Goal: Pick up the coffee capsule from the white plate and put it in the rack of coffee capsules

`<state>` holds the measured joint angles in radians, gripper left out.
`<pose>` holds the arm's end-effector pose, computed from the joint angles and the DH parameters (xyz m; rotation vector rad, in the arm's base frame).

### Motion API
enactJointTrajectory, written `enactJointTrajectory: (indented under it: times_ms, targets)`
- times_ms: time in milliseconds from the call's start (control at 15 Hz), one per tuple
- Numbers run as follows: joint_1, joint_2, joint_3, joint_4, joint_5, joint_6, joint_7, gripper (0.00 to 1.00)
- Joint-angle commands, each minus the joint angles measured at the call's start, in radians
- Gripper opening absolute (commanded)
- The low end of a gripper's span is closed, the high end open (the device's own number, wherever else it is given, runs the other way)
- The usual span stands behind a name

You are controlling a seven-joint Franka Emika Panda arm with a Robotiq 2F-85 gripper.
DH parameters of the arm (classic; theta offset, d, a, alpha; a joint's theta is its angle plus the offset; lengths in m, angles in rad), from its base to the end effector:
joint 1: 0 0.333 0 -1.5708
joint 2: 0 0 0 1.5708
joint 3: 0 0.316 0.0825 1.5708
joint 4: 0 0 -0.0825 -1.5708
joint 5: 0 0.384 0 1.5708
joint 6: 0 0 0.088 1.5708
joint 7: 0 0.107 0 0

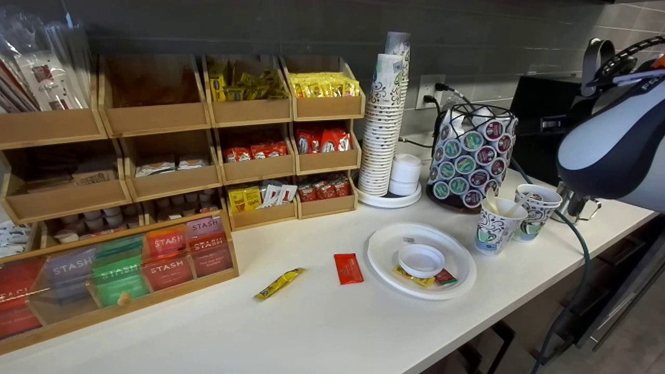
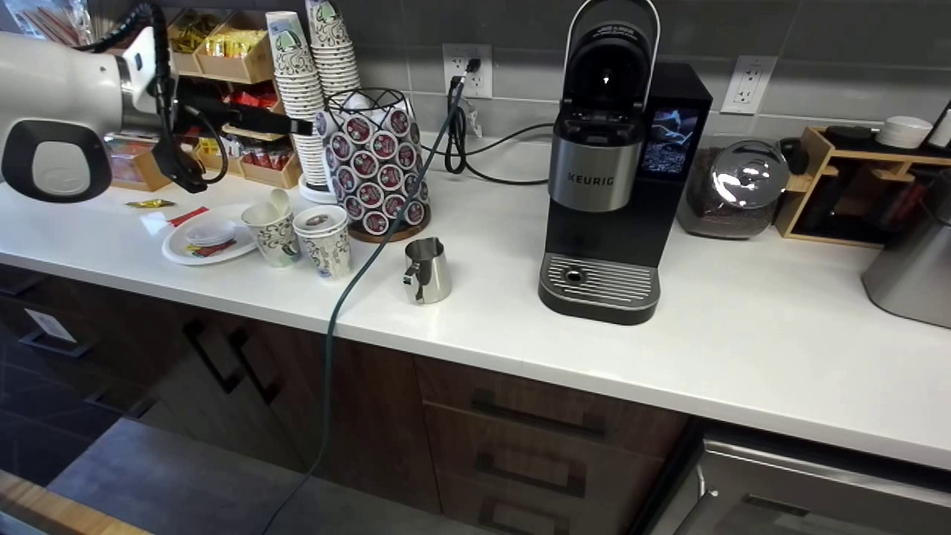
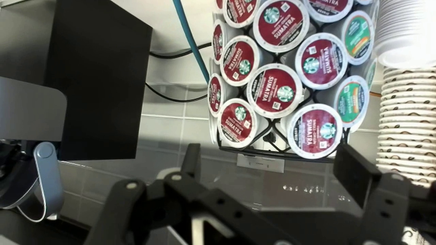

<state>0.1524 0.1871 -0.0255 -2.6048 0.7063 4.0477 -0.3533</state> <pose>0.4546 -0.0324 0.3353 2.3337 -0.4034 1.5372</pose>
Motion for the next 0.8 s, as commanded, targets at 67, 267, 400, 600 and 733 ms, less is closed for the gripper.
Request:
enactJointTrajectory:
  times_ms: [67,267,400,600,733]
  targets:
    - [-0.01,0.069,0.006,0.074,-0.054,-0.012,0.029,1.0]
    - [-0.042,0.035,0.019,0.061,-0.202,-0.149,0.157,1.0]
    - [-0.078,0.011,0.018,0.055,-0.317,-0.246,0.284,1.0]
    - [-0.037,0.043,-0.005,0.07,-0.254,-0.179,0.214,1.0]
    - [-0.035,0.043,-0.005,0.07,-0.254,-0.179,0.213,1.0]
